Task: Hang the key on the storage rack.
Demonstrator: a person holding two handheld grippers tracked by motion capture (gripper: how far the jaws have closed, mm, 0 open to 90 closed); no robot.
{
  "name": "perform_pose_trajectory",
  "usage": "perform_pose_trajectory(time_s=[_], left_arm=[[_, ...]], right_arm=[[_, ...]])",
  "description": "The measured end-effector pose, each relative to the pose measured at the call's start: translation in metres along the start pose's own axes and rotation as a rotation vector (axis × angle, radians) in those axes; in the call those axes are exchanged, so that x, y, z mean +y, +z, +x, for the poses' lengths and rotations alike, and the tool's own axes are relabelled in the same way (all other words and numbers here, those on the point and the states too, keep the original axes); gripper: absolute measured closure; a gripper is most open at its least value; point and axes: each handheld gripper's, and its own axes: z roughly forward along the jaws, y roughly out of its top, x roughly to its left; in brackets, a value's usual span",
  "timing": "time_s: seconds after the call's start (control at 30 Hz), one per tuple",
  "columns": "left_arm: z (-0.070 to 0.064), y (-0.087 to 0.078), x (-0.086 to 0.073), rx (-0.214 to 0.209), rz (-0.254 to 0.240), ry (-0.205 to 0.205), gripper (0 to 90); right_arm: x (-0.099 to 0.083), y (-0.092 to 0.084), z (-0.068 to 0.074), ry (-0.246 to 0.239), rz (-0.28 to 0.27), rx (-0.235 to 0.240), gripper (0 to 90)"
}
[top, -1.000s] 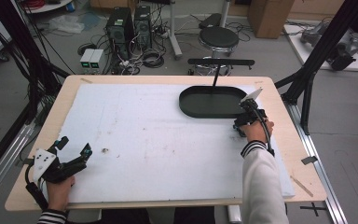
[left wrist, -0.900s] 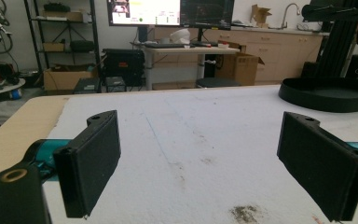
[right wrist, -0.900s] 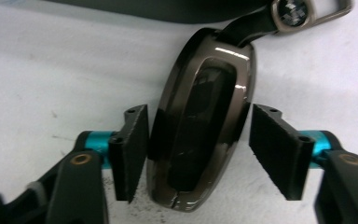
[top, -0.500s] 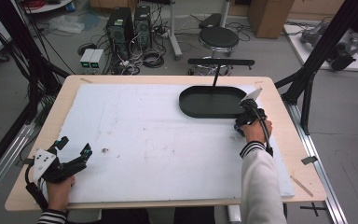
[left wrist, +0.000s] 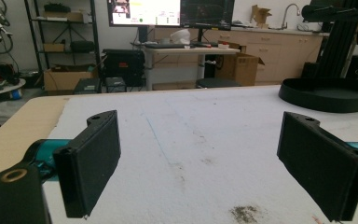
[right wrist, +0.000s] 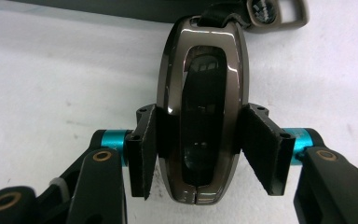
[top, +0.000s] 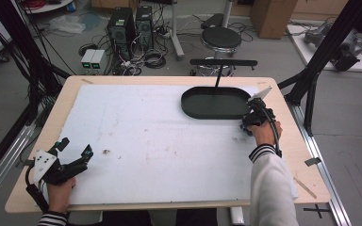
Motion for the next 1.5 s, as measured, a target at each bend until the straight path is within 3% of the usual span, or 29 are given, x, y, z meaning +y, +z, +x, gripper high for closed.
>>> perform_pose_trajectory(time_s=[0.17,0.33,0.7,1.0,1.2,1.27,1.5], left_arm=[[0.000,0.000,0.000,0.001,-0.002,0.001,13.7],[-0.001,0.000,0.000,0.001,-0.002,0.002,13.7],[0.000,0.000,0.000,0.000,-0.003,0.000,13.7],[0.000,0.000,0.000,0.000,-0.003,0.000,13.7],[0.000,0.000,0.000,-0.001,-0.004,0.000,13.7],[0.000,-0.001,0.000,0.000,-0.007,0.000,13.7],[0.001,0.000,0.000,0.000,-0.002,-0.009,13.7]], right_arm=[[-0.003,-0.011,-0.004,-0.022,-0.067,-0.004,48.3],[-0.006,-0.025,-0.007,-0.042,-0.173,0.050,48.2],[-0.002,-0.041,0.004,-0.086,-0.322,0.085,48.2],[0.004,-0.055,0.011,-0.131,-0.382,0.081,48.2],[0.008,-0.063,0.014,-0.150,-0.445,0.118,48.1],[0.010,-0.065,0.015,-0.167,-0.453,0.106,48.1],[0.020,-0.079,0.016,-0.172,-0.502,0.108,48.1]])
